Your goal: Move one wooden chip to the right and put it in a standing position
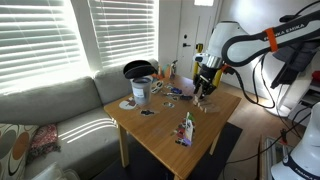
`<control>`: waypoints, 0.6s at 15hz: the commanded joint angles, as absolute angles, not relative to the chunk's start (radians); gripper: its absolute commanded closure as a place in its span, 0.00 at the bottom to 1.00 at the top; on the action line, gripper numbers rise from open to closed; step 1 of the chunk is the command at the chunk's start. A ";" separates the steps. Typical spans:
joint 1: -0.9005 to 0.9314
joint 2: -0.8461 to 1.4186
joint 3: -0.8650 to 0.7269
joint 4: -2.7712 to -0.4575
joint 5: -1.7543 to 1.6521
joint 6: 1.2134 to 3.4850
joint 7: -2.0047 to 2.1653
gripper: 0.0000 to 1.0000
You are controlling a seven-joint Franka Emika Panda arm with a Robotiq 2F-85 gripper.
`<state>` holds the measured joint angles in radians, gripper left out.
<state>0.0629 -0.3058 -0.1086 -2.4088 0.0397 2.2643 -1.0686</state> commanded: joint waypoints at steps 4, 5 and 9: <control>0.074 -0.306 -0.111 -2.418 0.071 2.276 -1.088 0.37; 0.072 -0.304 -0.111 -2.417 0.069 2.277 -1.085 0.44; 0.069 -0.296 -0.112 -2.411 0.068 2.268 -1.081 0.71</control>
<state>0.0692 -0.2992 -0.1088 -2.4088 0.0492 2.2645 -1.0688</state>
